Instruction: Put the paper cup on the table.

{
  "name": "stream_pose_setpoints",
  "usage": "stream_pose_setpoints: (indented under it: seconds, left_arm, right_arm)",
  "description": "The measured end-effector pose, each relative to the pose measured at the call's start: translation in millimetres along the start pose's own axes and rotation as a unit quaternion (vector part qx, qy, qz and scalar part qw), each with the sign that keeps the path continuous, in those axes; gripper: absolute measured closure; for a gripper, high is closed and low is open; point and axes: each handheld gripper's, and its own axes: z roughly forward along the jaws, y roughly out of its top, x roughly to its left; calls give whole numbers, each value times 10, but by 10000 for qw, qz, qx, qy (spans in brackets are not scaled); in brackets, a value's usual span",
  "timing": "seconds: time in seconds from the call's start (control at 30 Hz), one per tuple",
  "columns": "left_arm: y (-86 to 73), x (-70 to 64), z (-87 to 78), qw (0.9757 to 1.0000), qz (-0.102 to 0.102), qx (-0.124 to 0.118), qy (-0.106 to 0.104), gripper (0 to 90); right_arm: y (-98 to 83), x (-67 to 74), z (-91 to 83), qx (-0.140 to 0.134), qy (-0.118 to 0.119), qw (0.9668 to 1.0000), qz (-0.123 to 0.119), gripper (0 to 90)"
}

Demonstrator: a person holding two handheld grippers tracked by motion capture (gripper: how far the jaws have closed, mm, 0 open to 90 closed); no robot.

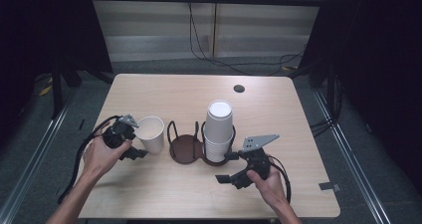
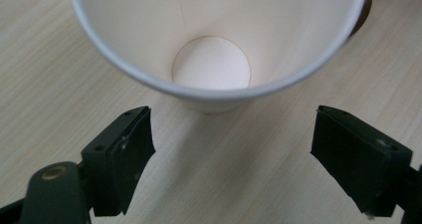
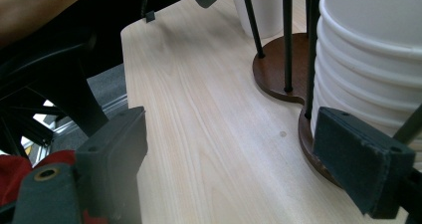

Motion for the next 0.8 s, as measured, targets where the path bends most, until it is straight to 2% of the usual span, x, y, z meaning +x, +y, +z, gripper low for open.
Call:
stream_pose_setpoints:
  seconds: [0.1,0.17,0.3,0.37,0.43,0.53,0.57,0.6,0.67,0.7,0.8]
  left_arm:
    - [-75,-32,-28,9997,-93,-216,-56,169]
    - [-124,-65,-54,9991,-159,-393,-25,177]
    - [-196,-130,-74,9980,-192,-598,-2,205]
    - [-227,-162,-109,9966,-242,-780,53,210]
    - [-263,-186,-146,9943,-311,-1019,19,211]
    - [-294,-234,-202,9920,-294,-1222,66,211]
    - [-306,-267,-219,9903,-307,-1356,17,211]
    - [-315,-286,-234,9899,-296,-1388,17,211]
    - [-348,-333,-262,9873,-325,-1557,-2,211]
    - [-348,-333,-262,9873,-325,-1557,-2,211]
    - [-409,-426,-303,9835,-293,-1785,-8,211]
  right_arm:
    - [-2,-6,-8,-8,2,10000,10,141]
    - [-4,-10,-13,-6,-9,10000,16,141]
    - [-9,-9,-22,-33,-16,10000,29,141]
    - [-10,-6,-28,-35,-33,10000,27,141]
    - [-9,-7,-32,-41,-46,10000,28,141]
    - [-10,-7,-32,-38,-45,10000,28,141]
    - [-11,-7,-32,-36,-46,10000,33,141]
    - [-12,-9,-33,-41,-48,10000,34,141]
    - [-13,-9,-40,-55,-44,10000,41,141]
    - [-13,-9,-44,-59,-53,10000,37,141]
    - [-14,-6,-61,-82,-74,9999,46,141]
